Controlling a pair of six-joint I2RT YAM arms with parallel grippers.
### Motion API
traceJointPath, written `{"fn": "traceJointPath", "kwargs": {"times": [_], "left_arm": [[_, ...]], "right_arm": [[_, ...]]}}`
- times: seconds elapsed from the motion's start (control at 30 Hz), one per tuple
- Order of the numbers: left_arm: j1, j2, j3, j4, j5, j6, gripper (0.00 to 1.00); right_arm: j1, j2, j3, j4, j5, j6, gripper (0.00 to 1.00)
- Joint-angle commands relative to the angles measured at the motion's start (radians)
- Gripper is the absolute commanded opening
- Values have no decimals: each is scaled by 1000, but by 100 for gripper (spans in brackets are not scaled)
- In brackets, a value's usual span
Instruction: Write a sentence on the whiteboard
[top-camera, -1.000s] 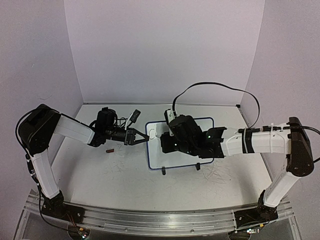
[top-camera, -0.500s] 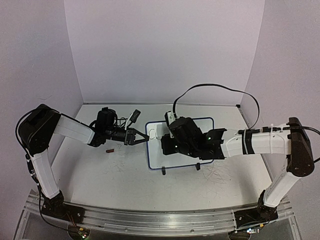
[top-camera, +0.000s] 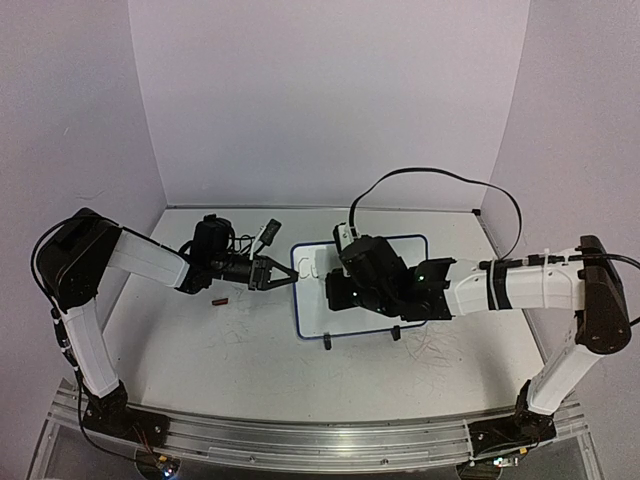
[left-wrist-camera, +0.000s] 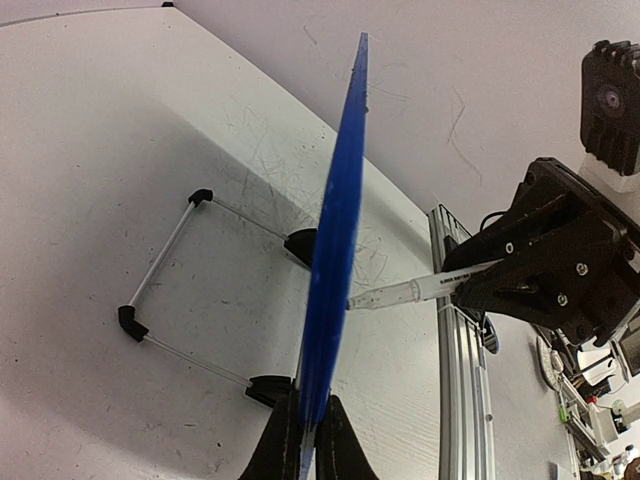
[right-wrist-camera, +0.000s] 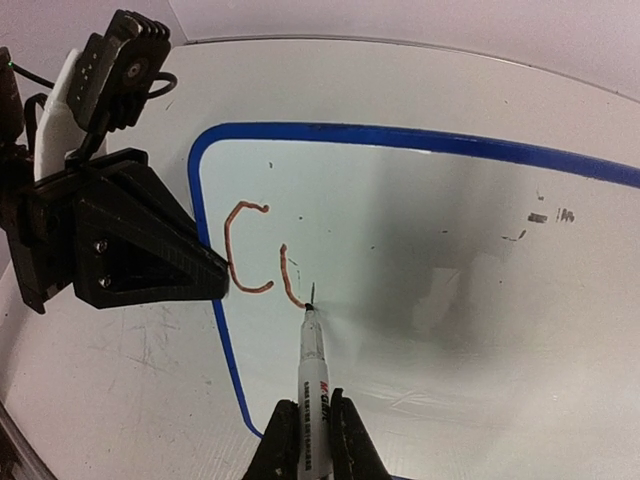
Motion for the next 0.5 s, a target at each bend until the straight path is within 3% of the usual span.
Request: {"fn": "traceJointPath", "kwargs": {"times": [0.0,0.47], "left_arm": [[-3,-14,-10,8,33,-16,0],[-4,-17,-10,7,37,-16,0]], "right_arm": [[-8,-39,7,-11,87,1,0],[-7,-32,30,-5,96,-14,0]]}}
